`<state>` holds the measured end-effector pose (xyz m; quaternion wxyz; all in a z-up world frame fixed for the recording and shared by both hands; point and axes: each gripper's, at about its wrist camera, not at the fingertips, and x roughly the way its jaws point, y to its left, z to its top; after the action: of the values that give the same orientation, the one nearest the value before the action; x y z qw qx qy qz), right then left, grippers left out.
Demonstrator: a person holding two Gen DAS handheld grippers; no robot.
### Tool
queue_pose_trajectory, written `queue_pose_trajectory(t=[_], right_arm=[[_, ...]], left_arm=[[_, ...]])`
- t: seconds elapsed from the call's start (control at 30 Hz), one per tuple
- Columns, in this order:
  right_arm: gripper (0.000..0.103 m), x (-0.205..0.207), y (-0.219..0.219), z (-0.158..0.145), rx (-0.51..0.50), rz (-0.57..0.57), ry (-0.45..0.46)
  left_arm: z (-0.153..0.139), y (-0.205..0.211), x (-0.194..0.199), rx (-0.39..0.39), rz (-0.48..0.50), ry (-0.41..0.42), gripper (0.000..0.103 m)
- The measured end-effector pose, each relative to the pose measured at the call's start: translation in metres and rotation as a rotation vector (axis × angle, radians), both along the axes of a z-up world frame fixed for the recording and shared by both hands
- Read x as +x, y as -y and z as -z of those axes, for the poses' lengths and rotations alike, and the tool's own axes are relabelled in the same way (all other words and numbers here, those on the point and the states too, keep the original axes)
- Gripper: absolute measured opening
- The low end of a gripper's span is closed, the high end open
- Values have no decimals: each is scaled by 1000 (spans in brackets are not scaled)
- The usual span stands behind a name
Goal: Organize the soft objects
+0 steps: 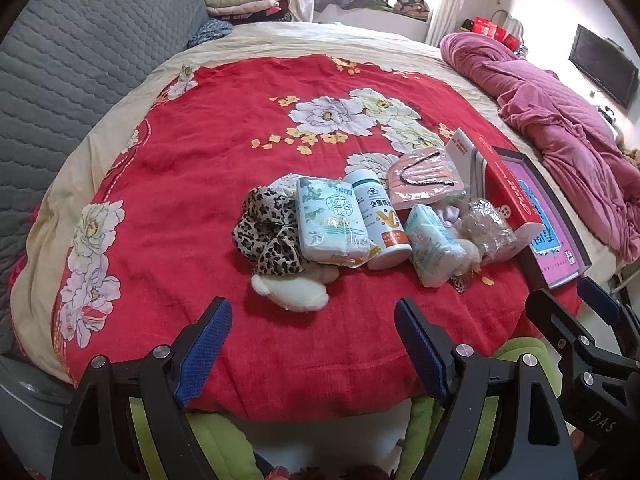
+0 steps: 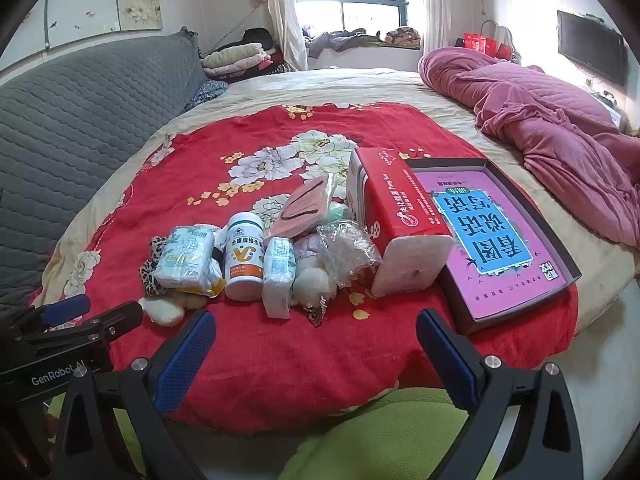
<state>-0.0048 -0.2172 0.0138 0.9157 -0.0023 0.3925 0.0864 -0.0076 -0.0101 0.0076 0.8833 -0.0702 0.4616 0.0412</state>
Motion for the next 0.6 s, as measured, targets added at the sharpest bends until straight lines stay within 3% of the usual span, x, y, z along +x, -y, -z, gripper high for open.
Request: queue_pose_trajectory(t=[0.6], right_arm=[[101,-1,0,-2,-3,-2,7]], left_arm=[[-3,3,-3,9,6,2,84]])
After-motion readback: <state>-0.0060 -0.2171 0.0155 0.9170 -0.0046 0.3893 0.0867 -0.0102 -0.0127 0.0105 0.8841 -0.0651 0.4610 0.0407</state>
